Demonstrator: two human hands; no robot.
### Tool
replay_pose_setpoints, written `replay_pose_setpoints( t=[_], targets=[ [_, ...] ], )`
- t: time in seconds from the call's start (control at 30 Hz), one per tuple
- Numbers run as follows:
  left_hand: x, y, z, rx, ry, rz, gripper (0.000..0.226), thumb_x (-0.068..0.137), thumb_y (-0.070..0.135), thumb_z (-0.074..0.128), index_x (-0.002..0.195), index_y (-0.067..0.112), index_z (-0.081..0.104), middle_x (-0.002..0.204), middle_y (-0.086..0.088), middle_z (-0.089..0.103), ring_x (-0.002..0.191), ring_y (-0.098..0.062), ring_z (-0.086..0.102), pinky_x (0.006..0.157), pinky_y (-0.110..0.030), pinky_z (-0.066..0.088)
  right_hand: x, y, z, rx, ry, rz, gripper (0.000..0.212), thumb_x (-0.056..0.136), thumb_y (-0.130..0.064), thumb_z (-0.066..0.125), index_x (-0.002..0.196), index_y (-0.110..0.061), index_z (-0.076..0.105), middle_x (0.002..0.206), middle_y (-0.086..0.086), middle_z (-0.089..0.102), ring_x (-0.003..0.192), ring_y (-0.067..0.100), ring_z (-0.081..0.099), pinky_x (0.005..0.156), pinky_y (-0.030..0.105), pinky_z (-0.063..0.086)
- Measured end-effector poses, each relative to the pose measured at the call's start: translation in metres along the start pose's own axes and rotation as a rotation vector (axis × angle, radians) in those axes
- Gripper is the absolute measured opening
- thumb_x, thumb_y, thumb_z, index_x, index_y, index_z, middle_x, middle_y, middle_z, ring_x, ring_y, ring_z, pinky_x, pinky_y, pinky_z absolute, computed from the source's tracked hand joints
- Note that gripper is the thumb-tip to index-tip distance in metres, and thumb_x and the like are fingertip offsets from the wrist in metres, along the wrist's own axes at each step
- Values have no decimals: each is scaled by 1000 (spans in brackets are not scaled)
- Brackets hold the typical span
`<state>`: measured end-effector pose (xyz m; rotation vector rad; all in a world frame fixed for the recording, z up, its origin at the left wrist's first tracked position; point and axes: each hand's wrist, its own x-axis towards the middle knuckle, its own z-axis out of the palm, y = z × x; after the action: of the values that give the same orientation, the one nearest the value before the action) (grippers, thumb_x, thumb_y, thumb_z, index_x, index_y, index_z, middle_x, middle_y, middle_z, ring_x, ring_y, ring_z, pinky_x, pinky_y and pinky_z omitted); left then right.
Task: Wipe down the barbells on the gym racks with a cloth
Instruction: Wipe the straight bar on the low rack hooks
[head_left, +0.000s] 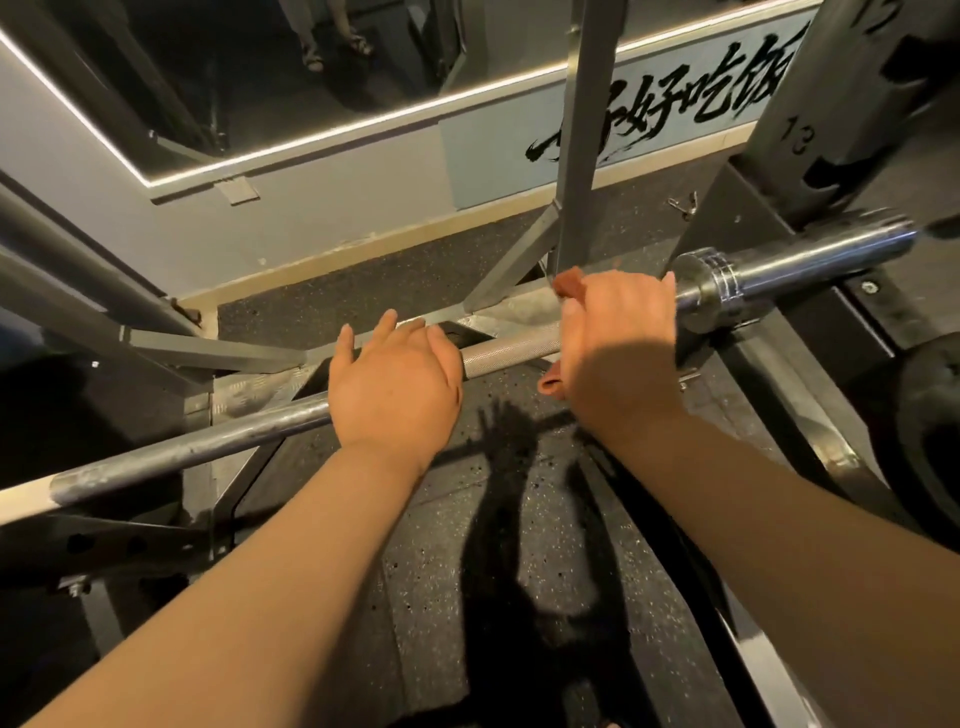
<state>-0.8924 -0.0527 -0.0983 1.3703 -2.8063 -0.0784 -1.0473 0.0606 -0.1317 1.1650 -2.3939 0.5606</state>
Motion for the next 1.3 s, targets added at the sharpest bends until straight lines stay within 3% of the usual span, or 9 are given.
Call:
replay_pose_setpoints(
  t=[0.17,0.3,0.5,0.67,0.73,0.93,1.13,1.2,1.3],
  targets=[
    [-1,10,3,-33,58,-27,55,107,29,15,128,14,64,138,-2,62,149,-18,33,126,-47,12,-6,5,-16,239,-90,-171,35,104,-31,45,117,-6,66,108,9,66,106,28,57,117,48,32],
    [5,19,1,-55,37,-45,57,107,33,14,128,15,65,138,-3,63,146,-18,39,124,-47,20,14,43,-24,-63,-275,-500,45,113,-35,31,120,-5,64,113,11,64,109,30,59,117,53,36],
    [2,20,-1,-33,21,-47,60,107,36,16,125,12,68,136,-6,64,142,-18,45,123,-48,23,-3,14,-9,181,-38,61,39,105,-29,37,113,-4,67,109,11,67,111,33,59,116,51,36],
    [2,20,-1,-32,29,-54,57,107,34,20,121,8,69,132,-10,67,137,-22,51,121,-48,25,6,44,-26,93,-267,-302,43,110,-33,30,119,-7,64,115,7,64,107,23,56,103,36,44],
    [2,21,0,-21,33,-48,56,107,33,21,119,8,70,131,-10,67,136,-23,52,121,-48,26,11,58,-24,89,-220,-239,41,111,-25,30,113,-1,63,111,13,63,101,27,58,91,42,54],
    [1,21,0,-3,38,-51,57,107,32,21,112,7,72,126,-11,69,131,-25,56,120,-48,28,-32,21,-9,269,-97,100,51,106,-18,47,150,4,36,156,22,38,153,39,23,125,52,23],
    [4,22,-1,-14,47,-53,57,107,30,21,104,6,73,112,-12,72,115,-30,64,117,-48,32,23,44,-29,114,-323,-109,45,108,-29,25,114,-10,65,104,4,66,96,22,55,112,41,38],
    [4,23,-2,-11,48,-54,57,107,30,21,106,5,73,116,-14,72,121,-30,62,118,-47,31,39,46,-31,79,-470,-75,46,111,-35,21,113,-15,62,101,-2,60,93,19,50,103,37,41],
    [2,21,0,0,21,-59,59,107,31,19,100,6,72,107,-14,73,113,-30,65,117,-49,32,18,30,-24,123,-345,76,38,109,-40,34,117,-16,63,107,-5,60,103,17,52,116,41,35]
  ],
)
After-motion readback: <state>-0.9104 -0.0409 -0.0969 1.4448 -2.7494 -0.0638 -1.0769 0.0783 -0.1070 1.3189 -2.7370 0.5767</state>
